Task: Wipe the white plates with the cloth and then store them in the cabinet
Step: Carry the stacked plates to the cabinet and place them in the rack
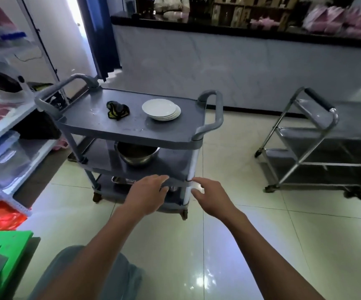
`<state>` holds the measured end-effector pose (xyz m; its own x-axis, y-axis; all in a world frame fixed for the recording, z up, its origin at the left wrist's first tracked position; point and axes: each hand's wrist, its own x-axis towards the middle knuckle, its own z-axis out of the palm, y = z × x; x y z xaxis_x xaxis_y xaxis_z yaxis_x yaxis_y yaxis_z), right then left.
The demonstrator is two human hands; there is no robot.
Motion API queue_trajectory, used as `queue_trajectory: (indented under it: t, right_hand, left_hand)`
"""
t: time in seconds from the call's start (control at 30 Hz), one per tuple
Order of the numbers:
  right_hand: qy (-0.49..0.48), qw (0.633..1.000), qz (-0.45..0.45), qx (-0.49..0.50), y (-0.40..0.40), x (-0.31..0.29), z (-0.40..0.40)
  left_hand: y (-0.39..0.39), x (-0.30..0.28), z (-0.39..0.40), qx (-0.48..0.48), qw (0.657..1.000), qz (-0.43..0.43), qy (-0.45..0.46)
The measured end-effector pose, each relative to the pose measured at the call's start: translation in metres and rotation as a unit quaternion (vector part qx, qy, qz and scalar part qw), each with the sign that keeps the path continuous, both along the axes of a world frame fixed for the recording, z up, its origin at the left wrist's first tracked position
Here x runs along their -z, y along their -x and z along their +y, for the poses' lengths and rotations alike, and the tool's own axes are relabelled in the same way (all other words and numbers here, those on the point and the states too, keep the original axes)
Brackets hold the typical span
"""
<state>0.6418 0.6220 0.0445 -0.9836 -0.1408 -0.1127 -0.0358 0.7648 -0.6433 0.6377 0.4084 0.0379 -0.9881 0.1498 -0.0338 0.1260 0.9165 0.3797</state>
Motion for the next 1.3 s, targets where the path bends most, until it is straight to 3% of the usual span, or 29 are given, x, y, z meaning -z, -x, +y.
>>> queue_trajectory:
  t: [0.4,0.63,0.9,1.3]
  right_hand:
    - [0.022,1.0,0.007,-0.012,0.166,0.005,0.037]
    - [0.073,0.996,-0.032,-0.043,0.239,0.018,0.014]
    - [0.066,0.995,-0.067,-0.044,0.327,0.035,-0.031]
    - [0.044,0.996,-0.081,0.02,0.442,0.051,-0.084]
  left_hand:
    - [0.156,-0.005,0.033,-0.012,1.0,0.005,0.022]
    - [0.205,0.013,0.011,-0.07,0.997,-0.015,-0.003]
    - [0.285,0.04,-0.025,-0.101,0.994,-0.033,-0.034]
    - [0.429,0.05,-0.074,-0.012,0.999,-0.041,-0.024]
